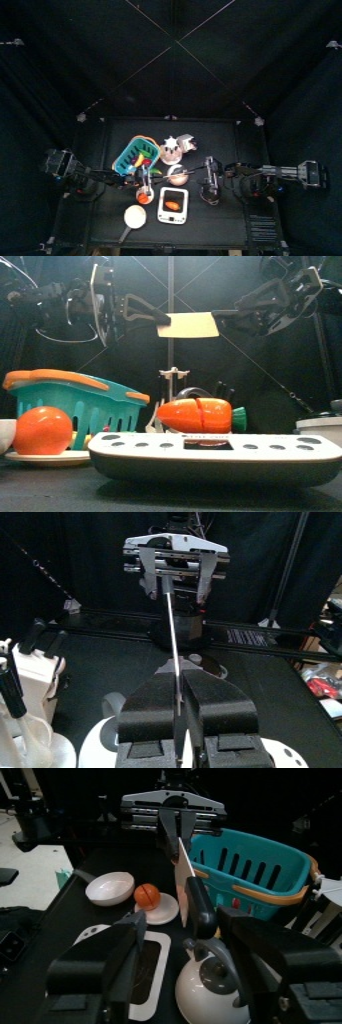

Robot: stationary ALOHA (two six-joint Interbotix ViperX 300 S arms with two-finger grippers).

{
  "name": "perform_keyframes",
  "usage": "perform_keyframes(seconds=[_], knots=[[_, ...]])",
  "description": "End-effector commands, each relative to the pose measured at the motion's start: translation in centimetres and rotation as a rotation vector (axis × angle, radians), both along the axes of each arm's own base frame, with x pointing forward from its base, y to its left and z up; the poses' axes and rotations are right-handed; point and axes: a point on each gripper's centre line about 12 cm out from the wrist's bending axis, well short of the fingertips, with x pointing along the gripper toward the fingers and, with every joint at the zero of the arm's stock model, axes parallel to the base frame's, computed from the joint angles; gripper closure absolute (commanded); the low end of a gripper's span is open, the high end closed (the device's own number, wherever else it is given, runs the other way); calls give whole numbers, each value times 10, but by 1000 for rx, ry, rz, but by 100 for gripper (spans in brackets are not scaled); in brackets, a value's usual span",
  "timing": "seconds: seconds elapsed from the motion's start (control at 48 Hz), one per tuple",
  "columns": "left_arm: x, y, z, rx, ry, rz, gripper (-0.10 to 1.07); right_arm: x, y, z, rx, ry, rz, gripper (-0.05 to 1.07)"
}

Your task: Grab cleaver with other hand

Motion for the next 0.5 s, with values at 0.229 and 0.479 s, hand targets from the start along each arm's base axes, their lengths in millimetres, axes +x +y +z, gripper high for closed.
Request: perform_keyframes(seconds=[0.229,0.479], knots=[[0,-2,7,5,-25,-9,60,-7,1,4,6,-24,-3,6],[-4,-4,2,6,-5,-17,60,-27,-1,-19,10,75,-77,6]])
